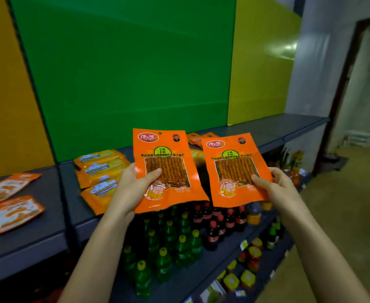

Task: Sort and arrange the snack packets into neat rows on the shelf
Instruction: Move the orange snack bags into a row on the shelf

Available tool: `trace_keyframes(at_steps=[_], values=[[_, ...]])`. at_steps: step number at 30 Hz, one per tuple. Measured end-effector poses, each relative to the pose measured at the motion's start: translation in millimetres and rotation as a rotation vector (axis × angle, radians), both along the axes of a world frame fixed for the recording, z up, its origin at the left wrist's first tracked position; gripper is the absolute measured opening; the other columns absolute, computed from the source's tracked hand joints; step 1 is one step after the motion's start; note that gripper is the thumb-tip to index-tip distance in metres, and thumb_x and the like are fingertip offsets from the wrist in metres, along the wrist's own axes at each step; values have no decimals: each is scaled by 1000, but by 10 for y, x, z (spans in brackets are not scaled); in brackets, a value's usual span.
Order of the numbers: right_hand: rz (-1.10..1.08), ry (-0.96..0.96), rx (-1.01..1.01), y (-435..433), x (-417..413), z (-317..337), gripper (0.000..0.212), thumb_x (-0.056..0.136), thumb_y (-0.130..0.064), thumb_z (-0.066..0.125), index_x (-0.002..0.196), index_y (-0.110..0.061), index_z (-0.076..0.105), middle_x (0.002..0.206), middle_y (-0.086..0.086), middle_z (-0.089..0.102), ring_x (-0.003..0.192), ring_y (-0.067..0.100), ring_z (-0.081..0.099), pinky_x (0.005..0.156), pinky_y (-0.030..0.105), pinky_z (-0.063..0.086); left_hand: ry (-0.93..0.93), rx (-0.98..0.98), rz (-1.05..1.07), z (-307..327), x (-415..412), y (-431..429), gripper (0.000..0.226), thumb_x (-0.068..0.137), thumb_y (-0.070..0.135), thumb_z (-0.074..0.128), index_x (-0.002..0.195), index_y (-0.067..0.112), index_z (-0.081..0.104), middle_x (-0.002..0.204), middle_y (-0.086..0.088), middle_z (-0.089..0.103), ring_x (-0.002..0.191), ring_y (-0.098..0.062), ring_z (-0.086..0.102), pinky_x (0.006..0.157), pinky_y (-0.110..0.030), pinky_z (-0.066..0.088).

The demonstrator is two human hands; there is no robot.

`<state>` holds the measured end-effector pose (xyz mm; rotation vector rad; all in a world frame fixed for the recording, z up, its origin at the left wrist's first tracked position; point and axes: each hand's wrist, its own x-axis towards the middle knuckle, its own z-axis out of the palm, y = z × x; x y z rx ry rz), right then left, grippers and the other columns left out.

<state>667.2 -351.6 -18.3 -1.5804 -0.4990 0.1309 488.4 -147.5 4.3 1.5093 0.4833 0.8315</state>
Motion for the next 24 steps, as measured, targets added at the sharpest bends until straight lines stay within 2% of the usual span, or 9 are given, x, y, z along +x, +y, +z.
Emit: trace_keyframes(at_steps=[5,9,11,14,18,20,22,24], values=[[-23,-5,-38,-469,711,-79,21,89,-14,60,108,-12,52,96,6,63,83,22,61,67,29,49,9,-13,-40,-110,779,-434,14,87,14,61,93,26,59,84,5,68,66,-8,66,55,-21,51],[-41,-8,-40,-672,1176,-123,19,89,-17,60,106,-16,52,94,2,63,83,20,61,69,31,48,4,-27,-62,-133,1296,-687,15,88,12,59,93,26,59,84,5,68,54,-2,67,46,-15,52],[-42,-7,-37,-714,1386,-121,18,89,-17,59,106,-17,52,93,1,63,82,18,61,65,29,48,2,-28,-61,-115,1524,-769,18,88,10,59,88,28,58,83,5,67,55,-3,67,46,-14,52],[-48,-4,-34,-744,1712,-111,18,89,-17,59,106,-16,52,96,3,64,85,21,62,72,34,50,9,-33,-52,-88,1870,-816,19,89,9,58,87,28,57,86,2,67,68,-12,65,50,-16,54],[-57,-20,-27,-771,2174,-119,17,89,-15,59,105,-16,52,96,4,63,84,22,62,72,34,50,38,-24,-27,-110,2384,-789,18,90,9,55,87,27,57,87,-1,68,71,-15,65,59,-25,53],[-63,-39,-30,-763,2442,-121,16,89,-15,59,103,-16,52,93,5,63,80,23,62,71,37,50,52,-27,-16,-134,2669,-754,16,90,9,54,88,24,57,87,-4,68,69,-17,66,60,-27,52],[-58,-55,-19,-728,2734,-119,12,89,-14,59,98,-17,53,92,7,63,76,24,61,69,38,49,58,-38,-9,-151,2969,-703,14,89,9,52,87,23,55,82,-4,67,62,-15,66,54,-25,52],[-62,-57,-8,-668,3039,-95,11,88,-15,60,89,-24,54,97,9,64,83,26,62,74,39,50,61,-41,-8,-128,3276,-641,15,90,9,50,85,22,55,76,-2,66,52,-9,65,46,-21,51]])
